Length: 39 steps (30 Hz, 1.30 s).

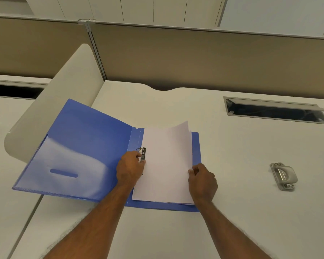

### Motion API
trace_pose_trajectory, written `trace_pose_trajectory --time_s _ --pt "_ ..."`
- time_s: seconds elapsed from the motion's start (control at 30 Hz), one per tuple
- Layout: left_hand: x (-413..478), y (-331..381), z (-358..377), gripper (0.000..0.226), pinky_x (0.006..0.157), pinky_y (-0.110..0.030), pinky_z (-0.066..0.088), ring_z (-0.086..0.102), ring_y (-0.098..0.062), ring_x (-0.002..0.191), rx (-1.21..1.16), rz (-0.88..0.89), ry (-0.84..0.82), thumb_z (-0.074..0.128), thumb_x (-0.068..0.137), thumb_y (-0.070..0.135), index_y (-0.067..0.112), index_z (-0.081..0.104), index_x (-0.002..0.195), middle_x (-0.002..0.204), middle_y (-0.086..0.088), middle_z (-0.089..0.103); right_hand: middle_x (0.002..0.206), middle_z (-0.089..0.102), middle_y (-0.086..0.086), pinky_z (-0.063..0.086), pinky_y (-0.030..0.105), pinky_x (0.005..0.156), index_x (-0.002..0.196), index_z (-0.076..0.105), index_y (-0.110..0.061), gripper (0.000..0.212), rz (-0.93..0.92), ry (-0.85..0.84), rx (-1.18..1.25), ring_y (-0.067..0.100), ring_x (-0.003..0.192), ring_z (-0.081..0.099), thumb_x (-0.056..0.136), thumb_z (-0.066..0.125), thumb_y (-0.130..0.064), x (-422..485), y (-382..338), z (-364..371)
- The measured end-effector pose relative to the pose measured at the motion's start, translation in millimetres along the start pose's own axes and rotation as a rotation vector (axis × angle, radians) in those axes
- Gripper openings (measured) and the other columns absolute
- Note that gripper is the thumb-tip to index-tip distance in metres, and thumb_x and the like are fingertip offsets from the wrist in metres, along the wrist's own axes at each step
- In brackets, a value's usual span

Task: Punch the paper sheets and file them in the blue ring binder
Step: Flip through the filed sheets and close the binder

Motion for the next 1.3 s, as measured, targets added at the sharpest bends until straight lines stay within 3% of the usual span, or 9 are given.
trace_pose_trajectory --time_s 0.17,0.37,0.47,0.6,0.77,0.9,1.03,1.17,1.3 --pt "-18.2 52.8 18.0 0.035 0.072 -0.022 0.047 0.060 -0.008 0.080 -0.094 0.191 -0.054 0.065 0.085 0.043 0.015 0.070 0.105 0.097 0.000 0.070 0.101 0.070 0.003 0.051 0.035 0.072 0.078 0.069 -0.017 0.013 -0.143 0.140 -0.041 0.023 0.090 0.062 0.072 0.081 -0.019 -4.7 -9.7 -1.1" --pt "-41.6 91.7 61.3 0.041 0.068 -0.030 0.056 0.067 -0.013 0.069 -0.303 0.067 -0.292 0.062 0.082 0.055 0.016 0.076 0.081 0.077 0.000 0.074 0.098 0.073 -0.004 0.055 0.034 0.087 0.099 0.068 -0.020 0.020 -0.230 -0.004 0.166 0.014 0.088 0.067 0.085 0.067 -0.035 -13.2 -19.1 7.9" --pt "-42.4 90.9 61.9 0.028 0.075 -0.031 0.057 0.068 -0.016 0.075 -0.301 0.018 -0.209 0.060 0.090 0.034 0.011 0.075 0.087 0.087 -0.004 0.075 0.107 0.069 -0.008 0.052 0.023 0.086 0.112 0.062 -0.021 0.033 -0.227 -0.122 0.303 0.010 0.094 0.064 0.084 0.068 -0.038 -17.4 -18.4 14.3" --pt "-38.4 83.4 65.8 0.029 0.073 -0.030 0.054 0.068 -0.018 0.079 -0.340 -0.078 -0.201 0.065 0.087 0.037 0.010 0.075 0.088 0.091 -0.005 0.075 0.114 0.063 -0.005 0.046 0.005 0.075 0.119 0.054 -0.017 0.038 -0.069 -0.220 0.548 0.010 0.093 0.063 0.086 0.068 -0.030 -12.9 -7.2 18.4" --pt "-32.6 78.2 62.5 0.041 0.066 -0.030 0.051 0.065 -0.019 0.067 -0.412 -0.138 -0.182 0.075 0.073 0.049 0.008 0.074 0.074 0.072 -0.004 0.071 0.112 0.064 -0.003 0.058 0.039 0.088 0.124 0.054 -0.016 0.045 0.058 -0.312 0.615 0.018 0.097 0.066 0.084 0.068 -0.033 -6.8 1.4 33.4" --pt "-21.9 64.7 35.2 0.041 0.057 -0.028 0.047 0.057 -0.017 0.055 -0.483 -0.135 -0.126 0.079 0.068 0.048 0.012 0.064 0.054 0.054 0.000 0.061 0.106 0.068 0.003 0.061 0.036 0.079 0.119 0.058 -0.015 0.041 0.133 -0.322 0.660 0.023 0.092 0.068 0.085 0.068 -0.037 -4.3 6.3 37.6" --pt "8.4 19.7 -32.1 0.048 0.043 -0.026 0.032 0.042 -0.019 0.048 -0.265 -0.090 -0.021 0.079 0.072 0.042 0.014 0.048 0.048 0.047 0.000 0.044 0.100 0.071 0.005 0.061 0.029 0.067 0.112 0.063 -0.013 0.028 0.177 -0.350 0.768 0.023 0.081 0.071 0.093 0.057 -0.033 -3.0 8.6 38.4" --pt "34.7 -27.9 -99.9 0.044 0.055 -0.031 0.035 0.050 -0.028 0.056 0.015 -0.051 0.111 0.073 0.080 0.035 0.012 0.049 0.052 0.052 -0.006 0.049 0.105 0.071 0.010 0.061 0.040 0.074 0.117 0.063 -0.011 0.028 0.171 -0.384 0.781 0.030 0.086 0.070 0.097 0.052 -0.028 -4.6 10.4 45.5" --pt "48.4 -51.7 -123.4 0.031 0.073 -0.040 0.048 0.062 -0.039 0.088 0.195 -0.082 0.115 0.072 0.082 0.033 0.004 0.066 0.089 0.087 -0.017 0.066 0.113 0.067 0.005 0.058 0.024 0.069 0.124 0.061 -0.012 0.032 0.104 -0.369 0.716 0.019 0.089 0.067 0.097 0.052 -0.025 -8.5 7.4 45.2"
Point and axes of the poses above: each hand's wrist, its own x-axis towards the middle knuckle, its own z-axis out of the palm, y = z × x, the point moved 6 cm from there along x, towards the middle knuckle
